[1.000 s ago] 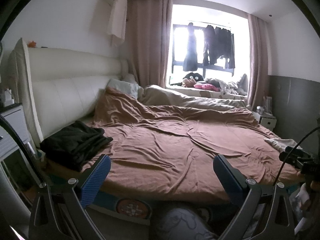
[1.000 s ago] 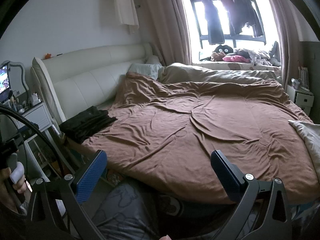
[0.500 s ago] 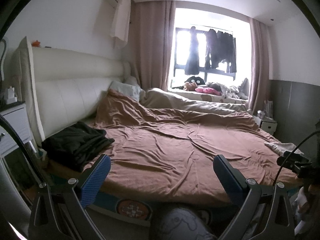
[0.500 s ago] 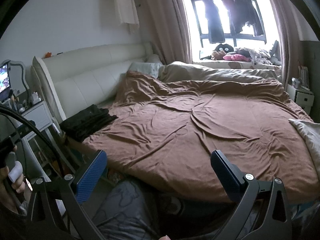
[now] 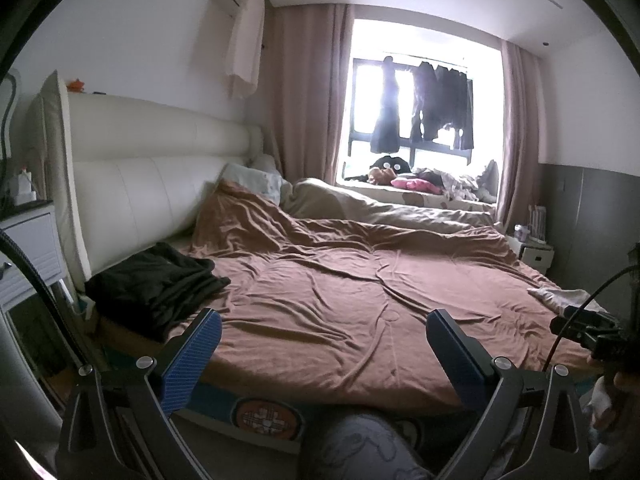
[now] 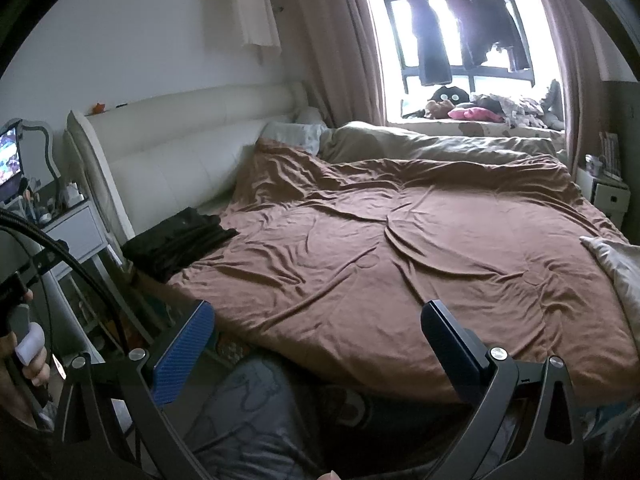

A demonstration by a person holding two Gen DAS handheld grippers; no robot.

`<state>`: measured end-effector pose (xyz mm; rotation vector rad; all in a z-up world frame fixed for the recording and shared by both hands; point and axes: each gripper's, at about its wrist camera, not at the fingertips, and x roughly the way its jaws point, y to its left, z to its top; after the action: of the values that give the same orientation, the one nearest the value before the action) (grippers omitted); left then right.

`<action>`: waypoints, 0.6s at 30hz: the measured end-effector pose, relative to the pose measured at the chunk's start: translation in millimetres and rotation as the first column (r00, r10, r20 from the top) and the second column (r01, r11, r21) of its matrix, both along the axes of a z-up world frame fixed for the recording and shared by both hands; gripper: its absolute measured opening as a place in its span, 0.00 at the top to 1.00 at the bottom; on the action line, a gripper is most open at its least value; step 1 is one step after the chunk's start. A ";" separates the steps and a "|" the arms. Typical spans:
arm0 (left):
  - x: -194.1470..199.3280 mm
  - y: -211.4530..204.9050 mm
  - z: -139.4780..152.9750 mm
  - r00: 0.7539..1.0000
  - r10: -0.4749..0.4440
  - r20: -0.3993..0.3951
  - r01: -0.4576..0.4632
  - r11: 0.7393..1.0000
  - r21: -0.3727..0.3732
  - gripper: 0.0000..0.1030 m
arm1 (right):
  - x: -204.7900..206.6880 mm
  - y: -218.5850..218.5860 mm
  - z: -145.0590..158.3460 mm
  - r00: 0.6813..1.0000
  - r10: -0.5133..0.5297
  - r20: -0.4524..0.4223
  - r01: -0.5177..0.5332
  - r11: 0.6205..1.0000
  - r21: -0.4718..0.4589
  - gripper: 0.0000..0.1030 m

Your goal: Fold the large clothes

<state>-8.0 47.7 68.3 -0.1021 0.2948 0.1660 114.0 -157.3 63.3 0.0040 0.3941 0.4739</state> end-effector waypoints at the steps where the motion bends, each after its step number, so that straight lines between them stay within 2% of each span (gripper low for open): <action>1: -0.6 0.0 0.1 1.000 0.001 0.002 -0.001 1.000 0.000 0.00 | 0.3 -0.5 -0.4 1.000 0.001 0.000 -0.001 1.000 0.001 0.00; 18: -12.5 -11.7 4.0 0.999 0.010 0.043 -0.010 1.000 0.016 0.00 | 0.4 1.0 0.2 1.000 0.002 -0.004 -0.002 1.000 0.001 0.00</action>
<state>-20.5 36.0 72.3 -0.0912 0.2505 0.1757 114.4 -156.4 63.5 0.0055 0.3983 0.4763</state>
